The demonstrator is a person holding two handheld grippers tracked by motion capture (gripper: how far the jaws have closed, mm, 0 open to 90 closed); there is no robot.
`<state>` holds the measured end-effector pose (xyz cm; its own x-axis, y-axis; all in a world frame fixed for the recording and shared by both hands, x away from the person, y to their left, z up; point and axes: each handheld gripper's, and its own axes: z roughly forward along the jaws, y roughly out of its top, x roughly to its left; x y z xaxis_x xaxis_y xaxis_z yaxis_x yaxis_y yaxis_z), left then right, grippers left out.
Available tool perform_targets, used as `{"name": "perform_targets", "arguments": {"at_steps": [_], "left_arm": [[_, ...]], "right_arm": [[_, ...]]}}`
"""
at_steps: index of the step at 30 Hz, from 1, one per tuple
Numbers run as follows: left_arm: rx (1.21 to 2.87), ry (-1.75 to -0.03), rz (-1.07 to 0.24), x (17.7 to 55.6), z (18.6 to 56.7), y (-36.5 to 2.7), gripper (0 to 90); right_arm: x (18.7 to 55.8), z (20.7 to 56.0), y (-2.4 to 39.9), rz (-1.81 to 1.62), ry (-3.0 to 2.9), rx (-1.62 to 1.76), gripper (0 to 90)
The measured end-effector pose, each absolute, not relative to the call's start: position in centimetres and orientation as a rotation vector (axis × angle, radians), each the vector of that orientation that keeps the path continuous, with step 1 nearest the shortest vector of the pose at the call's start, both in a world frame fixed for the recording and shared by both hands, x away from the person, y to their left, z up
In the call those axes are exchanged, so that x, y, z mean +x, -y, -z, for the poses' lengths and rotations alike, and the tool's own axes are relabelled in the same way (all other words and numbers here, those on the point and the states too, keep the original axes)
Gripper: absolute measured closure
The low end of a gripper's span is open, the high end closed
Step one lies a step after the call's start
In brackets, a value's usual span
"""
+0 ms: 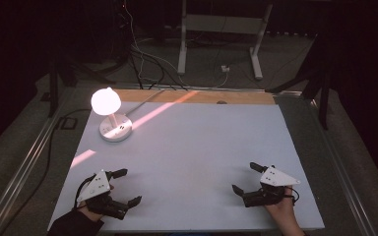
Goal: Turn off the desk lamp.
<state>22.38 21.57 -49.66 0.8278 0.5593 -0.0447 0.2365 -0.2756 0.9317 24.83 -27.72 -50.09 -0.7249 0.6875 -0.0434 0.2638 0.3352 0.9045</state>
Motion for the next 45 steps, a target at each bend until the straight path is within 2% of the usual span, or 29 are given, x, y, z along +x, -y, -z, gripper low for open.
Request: {"name": "perform_targets", "arguments": {"at_steps": [22, 39, 45], "left_arm": [[1.923, -0.505, -0.304, 21.6, 48.8, -20.2, 0.4], [1.887, -0.473, -0.280, 22.3, 46.6, -19.2, 0.5], [1.863, -0.490, -0.315, 23.0, 45.8, -19.4, 0.5]], "right_arm": [[24.5, 49.1, 27.7, -1.414, -2.147, 0.813, 0.0], [24.3, 48.7, 27.4, -1.433, -2.120, 0.813, 0.0], [24.1, 48.6, 27.5, -1.438, -2.103, 0.815, 0.0]]}}
